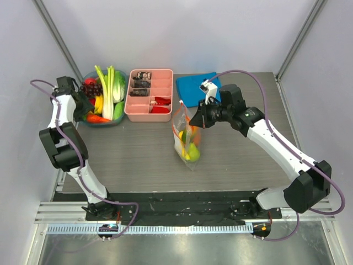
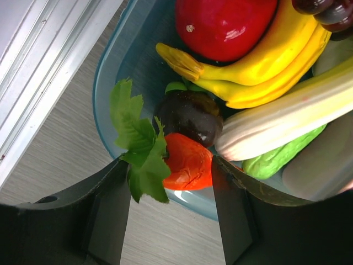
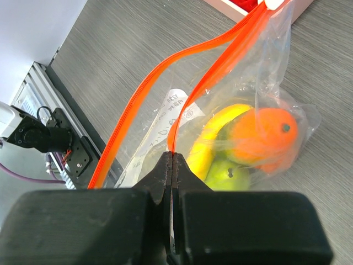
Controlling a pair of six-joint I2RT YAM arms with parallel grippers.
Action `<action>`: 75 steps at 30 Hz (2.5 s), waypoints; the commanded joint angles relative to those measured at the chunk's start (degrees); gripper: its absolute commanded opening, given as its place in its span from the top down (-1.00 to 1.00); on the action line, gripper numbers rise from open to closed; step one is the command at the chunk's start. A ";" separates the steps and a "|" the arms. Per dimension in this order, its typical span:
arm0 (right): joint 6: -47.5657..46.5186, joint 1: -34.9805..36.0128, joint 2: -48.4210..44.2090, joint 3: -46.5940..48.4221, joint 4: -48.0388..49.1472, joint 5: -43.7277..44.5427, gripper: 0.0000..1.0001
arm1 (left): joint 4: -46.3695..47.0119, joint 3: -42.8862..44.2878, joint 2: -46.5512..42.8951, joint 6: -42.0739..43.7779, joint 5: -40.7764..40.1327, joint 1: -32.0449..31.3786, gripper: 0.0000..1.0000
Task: Place the food in the zip-top bag and seal the zipper
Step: Pick up the fake vegetable from the bin, then place the fake vegetable in the zipper food storage bag.
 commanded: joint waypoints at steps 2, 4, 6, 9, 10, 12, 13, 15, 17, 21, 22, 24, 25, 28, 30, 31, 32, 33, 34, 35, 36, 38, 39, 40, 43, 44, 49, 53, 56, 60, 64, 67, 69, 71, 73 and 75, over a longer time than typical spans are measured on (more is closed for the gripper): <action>-0.89 -0.21 0.51 3.18 0.77 0.41 0.98 | 4.72 -0.99 0.52 -1.94 -0.15 -0.48 -0.19; -0.80 -0.21 0.69 3.18 0.60 0.50 0.98 | 4.73 -0.64 1.40 -2.20 1.25 -0.48 -0.08; -0.72 -0.21 0.86 3.44 0.69 0.58 0.98 | 4.73 -0.55 1.49 -2.38 1.43 -0.56 0.09; -0.80 -0.38 0.77 3.62 0.69 0.76 0.98 | 4.90 -0.47 0.17 -2.29 3.01 -0.48 0.36; -0.80 -0.30 0.69 3.62 0.43 0.76 0.98 | 4.82 -0.38 -1.66 -2.20 2.66 -0.56 0.39; -0.80 -0.38 0.51 3.44 0.51 0.94 0.98 | 4.73 -0.11 -3.95 -2.12 2.13 -0.48 0.50; -0.80 -0.38 0.34 3.36 0.42 1.02 0.99 | 4.73 0.50 -6.66 -1.94 2.13 -0.48 0.54; -0.80 -0.30 0.25 3.18 0.42 0.94 0.98 | 4.81 1.29 -9.40 -1.68 2.13 -0.65 0.69; -0.72 -0.30 0.07 3.00 0.42 1.02 0.98 | 5.08 2.95 -12.65 -0.80 2.22 -1.35 0.84; -0.89 -0.38 0.25 3.00 0.42 0.67 0.98 | 5.78 5.16 -16.61 2.18 2.31 -3.72 1.00; -0.89 -0.30 0.33 2.92 0.42 0.59 0.98 | 5.69 5.51 -17.32 2.54 2.40 -4.34 1.00; -0.89 -0.30 0.42 3.00 0.42 0.50 0.98 | 6.13 6.82 -19.07 4.20 4.76 -6.53 1.00; -0.98 -0.30 0.42 3.00 0.42 0.50 0.98 | 6.22 7.35 -19.69 4.91 5.73 -7.59 1.00; -1.07 -0.30 0.34 2.83 0.51 0.76 0.98 | 7.97 7.27 -22.85 8.85 8.20 -13.03 0.99; -0.89 -0.30 0.25 2.65 0.51 0.59 0.98 | 9.72 6.66 -25.65 11.49 12.39 -15.84 0.99; -0.89 -0.30 0.16 2.74 0.51 0.58 0.98 | 10.17 5.70 -26.72 15.68 13.37 -19.08 0.99; -0.80 -0.30 0.16 2.65 0.51 0.76 0.98 | 10.78 4.99 -27.77 17.29 15.04 -21.46 0.99; -0.80 -0.38 0.07 2.56 0.51 0.76 0.98 | 12.10 4.03 -29.87 19.13 19.32 -22.70 1.00; -0.72 -0.38 -0.19 2.39 0.51 0.59 0.98 | 13.07 2.10 -30.85 22.02 20.66 -25.50 0.99; -0.71 -0.30 -0.37 2.21 0.51 0.50 0.98 | 14.29 0.95 -31.99 23.53 21.20 -27.01 1.00; -0.71 -0.30 -0.46 2.04 0.51 0.41 0.98 | 17.00 -0.19 -34.26 25.46 22.16 -28.41 0.99; -0.45 -0.38 -1.07 1.60 0.42 0.23 0.98 | 18.87 -3.71 -36.12 30.37 22.88 -33.58 1.00; -0.45 -0.38 -1.25 1.42 0.42 0.15 0.98 | 19.75 -4.59 -36.83 31.62 22.70 -35.61 1.00; -0.36 -0.30 -1.68 1.16 0.42 0.06 0.98 | 20.45 -5.38 -37.53 32.68 21.66 -37.37 1.00; 0.60 -0.38 -2.12 0.55 0.34 -0.47 0.98 | 20.72 -5.82 -37.54 34.88 20.60 -43.09 0.99; 1.04 -0.47 -2.30 0.46 0.25 -0.47 0.98 | 20.98 -6.43 -37.62 36.71 19.98 -46.15 0.99; 1.22 -0.39 -3.00 -0.07 0.25 -1.00 0.98 | 24.76 -9.16 -37.27 41.91 16.20 -54.34 1.00; 1.75 -0.47 -3.53 -0.16 0.34 -1.00 0.98 | 28.26 -11.71 -35.78 46.22 11.82 -60.41 0.99; 2.89 -0.39 -4.14 -0.77 0.51 -1.26 0.98 | 30.04 -14.26 -35.17 47.89 8.91 -64.89 0.99; 3.77 -0.38 -5.11 -1.39 1.04 -1.00 0.98 | 30.13 -17.86 -35.33 47.02 7.23 -68.76 1.00; 4.03 -0.47 -6.34 -1.92 1.04 0.06 0.98 | 26.63 -21.03 -36.04 42.55 8.11 -69.65 0.87; 4.12 -0.56 -6.78 -2.53 1.21 0.06 0.98 | 19.16 -18.32 -34.12 38.94 10.03 -69.65 0.25; 3.95 -0.56 -6.96 -2.71 1.39 -0.12 0.98 | 14.08 -16.21 -32.01 37.01 10.22 -69.65 -0.47; 3.68 -0.56 -6.96 -2.88 1.48 -0.29 0.98 | 11.42 -12.26 -30.86 33.49 9.17 -68.78 -0.62; 3.42 -0.56 -6.96 -2.97 1.65 -0.47 0.98 | 9.66 -10.23 -30.77 31.03 9.95 -66.67 -0.66; 2.98 -0.56 -6.87 -2.97 1.57 -0.64 0.98 | 9.47 -7.86 -31.38 27.16 11.00 -60.88 -0.87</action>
